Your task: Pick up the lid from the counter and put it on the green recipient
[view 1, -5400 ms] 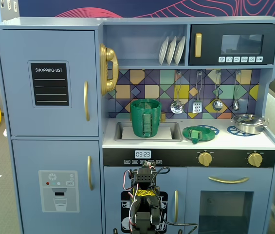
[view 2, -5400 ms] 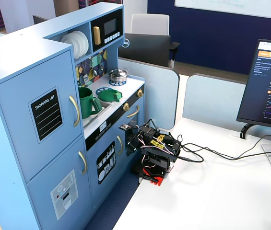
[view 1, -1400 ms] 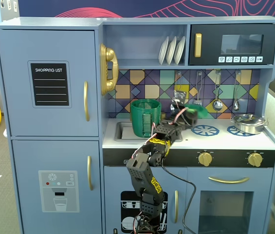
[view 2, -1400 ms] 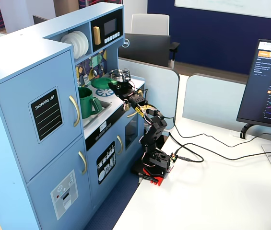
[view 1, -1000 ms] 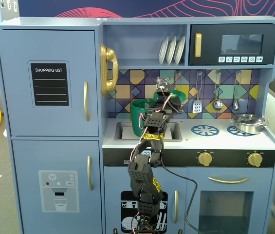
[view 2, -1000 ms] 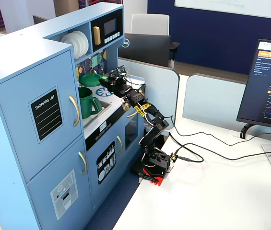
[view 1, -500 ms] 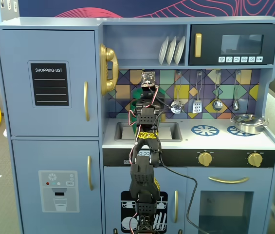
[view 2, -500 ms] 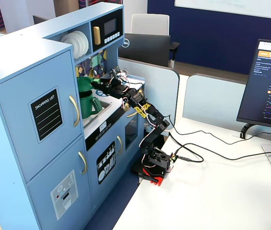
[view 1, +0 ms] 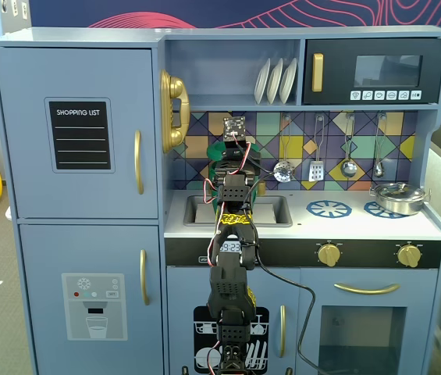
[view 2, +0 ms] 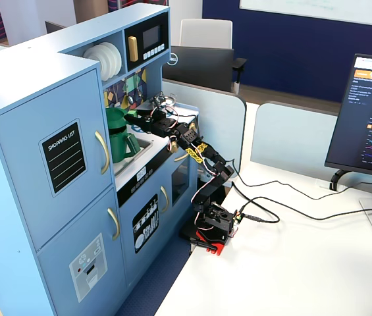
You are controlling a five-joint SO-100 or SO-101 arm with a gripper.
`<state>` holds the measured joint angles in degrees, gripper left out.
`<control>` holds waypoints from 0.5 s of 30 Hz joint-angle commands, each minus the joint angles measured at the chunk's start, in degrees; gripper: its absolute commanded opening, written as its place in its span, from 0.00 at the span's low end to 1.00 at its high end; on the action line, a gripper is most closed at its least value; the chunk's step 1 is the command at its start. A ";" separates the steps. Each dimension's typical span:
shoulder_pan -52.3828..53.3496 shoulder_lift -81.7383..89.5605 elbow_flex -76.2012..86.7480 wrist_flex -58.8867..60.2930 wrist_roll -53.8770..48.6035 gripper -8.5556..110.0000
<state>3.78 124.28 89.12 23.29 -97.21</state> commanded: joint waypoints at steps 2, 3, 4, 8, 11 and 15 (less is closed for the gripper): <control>-0.44 1.41 -0.62 -1.05 -0.79 0.07; -0.35 1.23 -0.44 -1.23 -0.70 0.07; -0.35 0.97 -0.35 -1.41 -0.70 0.07; -0.44 -0.18 0.00 -2.37 -0.70 0.07; -0.35 -1.41 0.00 -2.81 -0.79 0.07; -0.18 -2.64 0.70 -3.96 -0.62 0.07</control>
<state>3.78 121.55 89.82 22.32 -97.21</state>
